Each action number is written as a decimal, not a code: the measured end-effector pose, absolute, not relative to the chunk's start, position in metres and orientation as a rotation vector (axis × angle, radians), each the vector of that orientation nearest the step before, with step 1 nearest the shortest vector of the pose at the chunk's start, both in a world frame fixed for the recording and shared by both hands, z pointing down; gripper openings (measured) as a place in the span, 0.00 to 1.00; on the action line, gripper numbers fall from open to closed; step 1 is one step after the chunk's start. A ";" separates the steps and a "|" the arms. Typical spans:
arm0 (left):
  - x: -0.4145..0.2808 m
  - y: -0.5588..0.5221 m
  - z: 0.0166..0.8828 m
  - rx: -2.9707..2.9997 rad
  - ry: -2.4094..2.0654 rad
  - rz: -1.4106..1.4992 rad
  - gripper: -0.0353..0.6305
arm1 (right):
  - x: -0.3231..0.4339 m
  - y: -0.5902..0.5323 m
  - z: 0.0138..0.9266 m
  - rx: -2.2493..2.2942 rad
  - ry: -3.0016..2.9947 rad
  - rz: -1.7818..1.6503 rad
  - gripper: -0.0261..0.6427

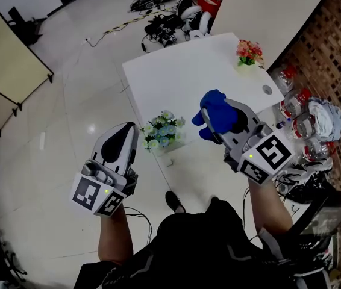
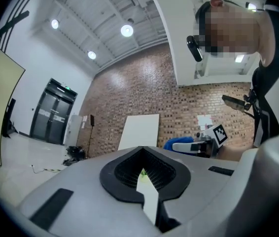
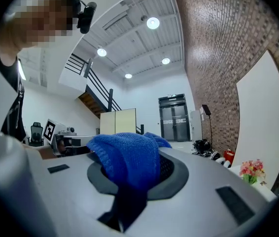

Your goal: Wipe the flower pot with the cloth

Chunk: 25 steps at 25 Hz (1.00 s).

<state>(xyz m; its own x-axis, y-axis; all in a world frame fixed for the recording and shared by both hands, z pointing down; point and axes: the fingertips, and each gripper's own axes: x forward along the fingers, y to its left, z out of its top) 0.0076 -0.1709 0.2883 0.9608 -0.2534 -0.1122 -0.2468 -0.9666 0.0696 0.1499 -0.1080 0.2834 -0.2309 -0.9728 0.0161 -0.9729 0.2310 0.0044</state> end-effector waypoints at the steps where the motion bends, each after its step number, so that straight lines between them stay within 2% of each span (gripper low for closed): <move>1: 0.009 -0.158 0.288 3.061 -0.382 -0.179 0.06 | 0.151 -0.098 0.283 1.937 -2.465 0.012 0.15; 15: 0.030 0.059 0.283 2.975 -0.781 -0.057 0.06 | 0.181 0.097 0.282 1.707 -2.653 -0.066 0.15; 25: -0.022 0.135 0.273 2.924 -0.904 0.034 0.06 | 0.113 0.164 0.264 1.634 -2.705 -0.079 0.15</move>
<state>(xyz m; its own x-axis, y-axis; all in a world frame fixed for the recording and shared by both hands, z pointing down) -0.0220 0.1348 0.2732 0.8257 -0.5624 0.0449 -0.5642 -0.8226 0.0708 0.1131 0.1640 0.2643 -0.4655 -0.8840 -0.0422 -0.8850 0.4645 0.0328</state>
